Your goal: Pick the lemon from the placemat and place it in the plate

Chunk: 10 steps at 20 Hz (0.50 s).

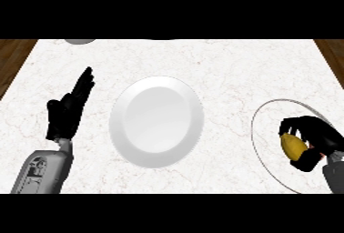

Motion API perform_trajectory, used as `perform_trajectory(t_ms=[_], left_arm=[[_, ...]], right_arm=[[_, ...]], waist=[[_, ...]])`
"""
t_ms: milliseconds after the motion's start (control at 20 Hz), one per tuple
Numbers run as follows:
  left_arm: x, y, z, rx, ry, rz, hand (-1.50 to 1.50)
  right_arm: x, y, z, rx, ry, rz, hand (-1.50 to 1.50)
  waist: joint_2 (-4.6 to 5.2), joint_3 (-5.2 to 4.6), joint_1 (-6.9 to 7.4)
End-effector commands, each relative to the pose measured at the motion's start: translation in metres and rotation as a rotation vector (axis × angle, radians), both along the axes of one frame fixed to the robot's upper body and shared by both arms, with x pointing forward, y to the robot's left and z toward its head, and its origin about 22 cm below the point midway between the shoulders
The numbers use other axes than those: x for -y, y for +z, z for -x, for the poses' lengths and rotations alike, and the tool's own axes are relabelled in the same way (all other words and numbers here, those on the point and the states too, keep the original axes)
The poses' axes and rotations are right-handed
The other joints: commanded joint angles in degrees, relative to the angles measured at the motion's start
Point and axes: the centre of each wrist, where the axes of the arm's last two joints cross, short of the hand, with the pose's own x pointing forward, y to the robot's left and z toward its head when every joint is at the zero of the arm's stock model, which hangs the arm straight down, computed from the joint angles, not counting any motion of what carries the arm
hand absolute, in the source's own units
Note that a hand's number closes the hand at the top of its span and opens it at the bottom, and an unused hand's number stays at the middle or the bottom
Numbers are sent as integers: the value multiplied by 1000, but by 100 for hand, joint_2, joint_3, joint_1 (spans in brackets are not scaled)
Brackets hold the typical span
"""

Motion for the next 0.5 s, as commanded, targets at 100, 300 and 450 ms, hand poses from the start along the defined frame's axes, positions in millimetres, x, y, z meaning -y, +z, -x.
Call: perform_trajectory(t_ms=[100, 300, 450], left_arm=[[-24, 0, 8, -20, 63, -11, 0], [-19, 1, 7, -24, 54, -10, 0], [-4, -2, 11, -13, 30, -16, 0]], right_arm=[[-43, -31, 49, -14, -359, 38, 150], [-97, -25, 77, 115, -504, 31, 150], [-116, 11, 92, 350, -527, 11, 150]], waist=[[-129, -26, -318], [-106, -23, -316], [-82, -11, -227]])
